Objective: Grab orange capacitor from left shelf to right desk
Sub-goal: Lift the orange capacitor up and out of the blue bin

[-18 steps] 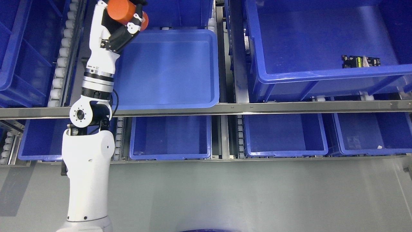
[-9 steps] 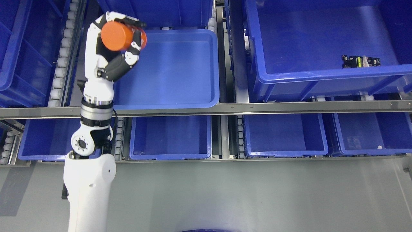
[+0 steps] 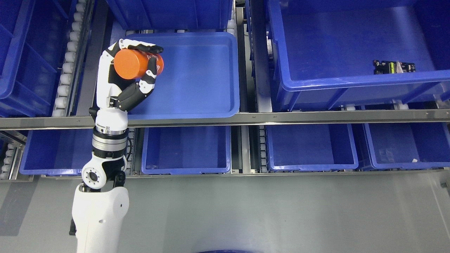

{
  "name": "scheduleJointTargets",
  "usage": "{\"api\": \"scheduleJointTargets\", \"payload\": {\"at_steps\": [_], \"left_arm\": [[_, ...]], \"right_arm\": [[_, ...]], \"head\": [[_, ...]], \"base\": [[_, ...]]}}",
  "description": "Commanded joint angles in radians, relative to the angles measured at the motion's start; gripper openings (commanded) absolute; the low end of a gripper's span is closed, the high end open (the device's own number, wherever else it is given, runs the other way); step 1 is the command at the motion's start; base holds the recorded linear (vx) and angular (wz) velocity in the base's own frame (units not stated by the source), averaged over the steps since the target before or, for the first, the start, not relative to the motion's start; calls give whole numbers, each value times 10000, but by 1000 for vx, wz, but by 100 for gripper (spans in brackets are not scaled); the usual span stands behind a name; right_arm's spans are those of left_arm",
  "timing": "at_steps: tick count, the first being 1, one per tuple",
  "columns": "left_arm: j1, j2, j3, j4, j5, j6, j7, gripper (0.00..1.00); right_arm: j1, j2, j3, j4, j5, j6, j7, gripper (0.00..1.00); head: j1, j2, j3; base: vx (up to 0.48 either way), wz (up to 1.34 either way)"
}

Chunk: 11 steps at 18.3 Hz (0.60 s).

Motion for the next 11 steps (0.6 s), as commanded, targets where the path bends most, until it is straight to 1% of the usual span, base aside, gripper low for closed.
{"api": "scheduleJointTargets", "payload": {"at_steps": [1,11], "left_arm": [[226,171,-100,-312,81,-351,23,1],[57,171,-100,-296,97,-414,8,1]], "right_arm": [[215,-175,-123,-175,77,30,-1,100],[215,-175,-123,-175,61,30,-1,100]], "head": [[0,0,0],[0,0,0]], "base": [[0,0],[0,0]]}}
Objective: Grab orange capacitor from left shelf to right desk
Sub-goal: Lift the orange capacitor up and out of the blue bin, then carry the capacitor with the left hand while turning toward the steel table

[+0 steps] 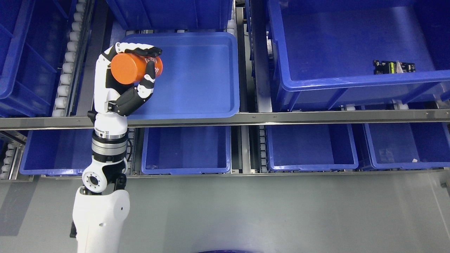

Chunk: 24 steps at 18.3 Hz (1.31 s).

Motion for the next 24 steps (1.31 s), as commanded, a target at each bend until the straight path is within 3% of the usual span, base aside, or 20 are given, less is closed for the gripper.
{"api": "scheduleJointTargets", "payload": {"at_steps": [1,13,20,24], "left_arm": [[-28,174,7,-108,21,11,-4,1],[354,174,-39,-108,51,-1109,-34,2],[999,174,-2000,-78,21,-1048,57,2],[1336,174,-2294,-47,21,-1017,42,2]], "right_arm": [[215,-175,-123,-175,61,2,-1,100],[215,-175,-123,-175,61,2,-1,100],[215,-175,-123,-175,61,2,-1,100],[215,-175,-123,-175,61,2,-1,100]], "head": [[0,0,0],[0,0,0],[0,0,0],[0,0,0]], "base": [[0,0],[-27,1],[-166,17],[-198,134]]}}
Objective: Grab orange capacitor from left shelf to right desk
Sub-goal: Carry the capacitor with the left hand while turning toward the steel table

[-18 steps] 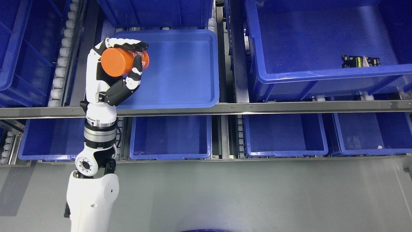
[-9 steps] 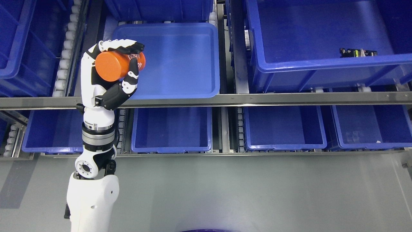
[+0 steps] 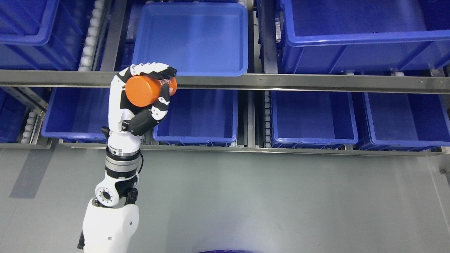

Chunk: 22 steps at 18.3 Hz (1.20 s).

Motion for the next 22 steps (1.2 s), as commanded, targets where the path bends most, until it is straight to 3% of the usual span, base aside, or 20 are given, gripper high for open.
{"api": "scheduleJointTargets", "payload": {"at_steps": [1,7,11,17,22], "left_arm": [[466,174,-1290,23,-8,113,-23,2],[466,174,-1795,99,-8,143,-23,2],[314,174,-1888,253,-8,756,-23,2],[-222,174,-2071,268,7,1277,-39,2],[-714,174,-3298,268,7,1875,-39,2]], "right_arm": [[202,-172,-118,-173,61,-7,-1,100],[202,-172,-118,-173,61,-7,-1,100],[202,-172,-118,-173,61,-7,-1,100],[202,-172,-118,-173,61,-7,-1,100],[202,-172,-118,-173,61,-7,-1,100]], "head": [[0,0,0],[0,0,0],[0,0,0],[0,0,0],[0,0,0]], "base": [[-210,-122],[-181,-1197],[-41,-1219],[145,-175],[261,-190]]}}
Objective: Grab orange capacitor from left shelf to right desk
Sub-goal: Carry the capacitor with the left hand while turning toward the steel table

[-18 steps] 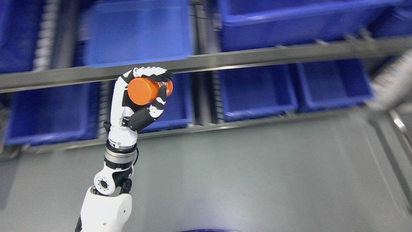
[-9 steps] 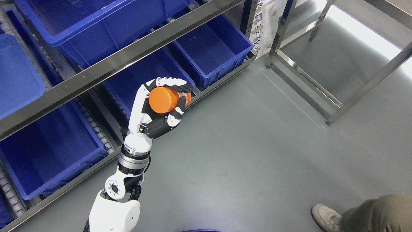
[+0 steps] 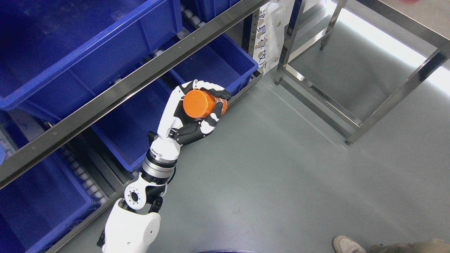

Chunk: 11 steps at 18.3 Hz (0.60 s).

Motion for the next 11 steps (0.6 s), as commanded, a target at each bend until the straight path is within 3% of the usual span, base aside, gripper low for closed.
{"api": "scheduleJointTargets", "payload": {"at_steps": [1,6,11], "left_arm": [[-578,174,-1550,66,6,553,-7,2],[-1421,174,-2074,96,37,1612,8,2],[-2035,174,-2870,81,99,2408,8,2]], "right_arm": [[215,-170,-122,-175,61,6,1,100],[215,-170,-122,-175,61,6,1,100],[215,-170,-122,-175,61,6,1,100]], "head": [[0,0,0],[0,0,0],[0,0,0]], "base": [[308,-207],[392,-358],[577,-757]]}}
